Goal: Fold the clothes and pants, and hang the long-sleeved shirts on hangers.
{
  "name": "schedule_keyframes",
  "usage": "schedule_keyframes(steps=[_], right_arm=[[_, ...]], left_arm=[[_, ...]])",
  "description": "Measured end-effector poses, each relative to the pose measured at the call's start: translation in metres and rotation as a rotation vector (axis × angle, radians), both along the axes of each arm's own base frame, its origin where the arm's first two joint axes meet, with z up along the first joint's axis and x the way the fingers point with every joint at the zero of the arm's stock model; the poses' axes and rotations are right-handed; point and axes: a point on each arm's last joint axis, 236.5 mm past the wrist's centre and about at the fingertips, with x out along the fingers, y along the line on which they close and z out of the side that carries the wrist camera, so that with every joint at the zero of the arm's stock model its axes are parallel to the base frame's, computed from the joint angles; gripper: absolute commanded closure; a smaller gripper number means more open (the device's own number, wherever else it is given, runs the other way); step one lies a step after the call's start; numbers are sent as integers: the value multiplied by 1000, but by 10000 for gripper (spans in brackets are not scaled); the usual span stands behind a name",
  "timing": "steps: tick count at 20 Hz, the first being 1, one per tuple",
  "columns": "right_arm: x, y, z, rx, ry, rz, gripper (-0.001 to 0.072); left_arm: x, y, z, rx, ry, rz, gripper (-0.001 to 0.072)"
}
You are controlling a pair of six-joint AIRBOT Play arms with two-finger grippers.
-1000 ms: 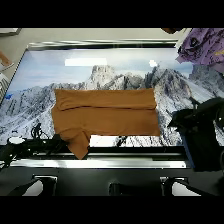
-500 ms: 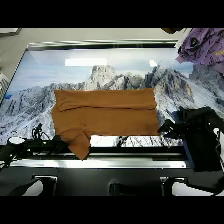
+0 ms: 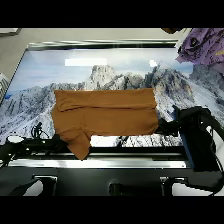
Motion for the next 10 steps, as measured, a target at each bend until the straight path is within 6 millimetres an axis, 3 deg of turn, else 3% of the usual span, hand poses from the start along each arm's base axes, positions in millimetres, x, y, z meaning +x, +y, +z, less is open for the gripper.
schedule_keyframes(steps=[6,10], right_arm=[[-18,-12,28,-83,45,-33,688],[-40,-14,55,-111,73,-7,688]], left_arm=[[-7,28,34,152,16,-67,692],[-29,39,57,237,22,-108,693]])
